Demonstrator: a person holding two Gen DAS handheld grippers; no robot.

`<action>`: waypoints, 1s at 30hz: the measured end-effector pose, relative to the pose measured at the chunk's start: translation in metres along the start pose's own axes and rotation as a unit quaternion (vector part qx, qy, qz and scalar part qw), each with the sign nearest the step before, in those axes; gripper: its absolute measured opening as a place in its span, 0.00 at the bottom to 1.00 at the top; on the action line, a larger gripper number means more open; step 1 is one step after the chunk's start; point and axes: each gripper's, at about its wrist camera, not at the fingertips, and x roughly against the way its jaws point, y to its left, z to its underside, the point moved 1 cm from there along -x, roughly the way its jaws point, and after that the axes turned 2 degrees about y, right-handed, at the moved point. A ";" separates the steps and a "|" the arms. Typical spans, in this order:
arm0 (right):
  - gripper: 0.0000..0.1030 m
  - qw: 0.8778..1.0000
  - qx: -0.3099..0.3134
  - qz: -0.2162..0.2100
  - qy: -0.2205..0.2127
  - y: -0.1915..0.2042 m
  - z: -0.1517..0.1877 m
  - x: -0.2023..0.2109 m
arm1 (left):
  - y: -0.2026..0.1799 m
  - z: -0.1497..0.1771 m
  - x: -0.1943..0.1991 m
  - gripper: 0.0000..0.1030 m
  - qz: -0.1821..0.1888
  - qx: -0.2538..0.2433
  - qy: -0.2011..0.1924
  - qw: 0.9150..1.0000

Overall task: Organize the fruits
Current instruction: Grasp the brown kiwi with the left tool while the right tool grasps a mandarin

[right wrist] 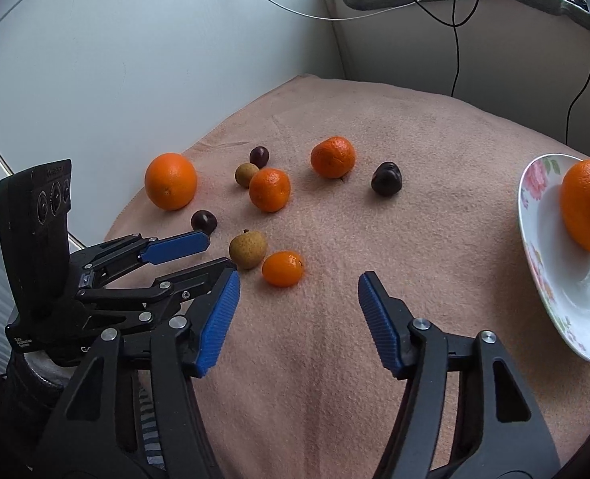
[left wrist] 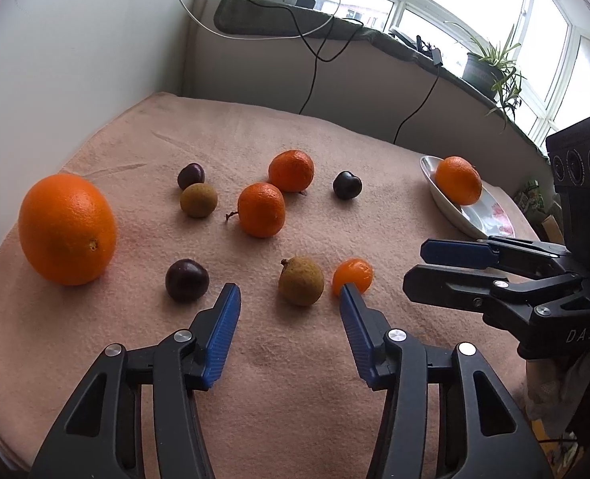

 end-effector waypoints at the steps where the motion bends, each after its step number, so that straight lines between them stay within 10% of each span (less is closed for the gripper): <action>1: 0.59 1.000 -0.001 -0.002 0.003 0.000 -0.001 -0.003 | 0.000 0.000 -0.001 0.49 0.000 0.000 0.001 1.000; 30: 0.27 0.998 -0.018 -0.051 0.040 -0.001 -0.010 -0.045 | -0.001 -0.007 -0.021 0.35 0.013 -0.009 0.025 1.000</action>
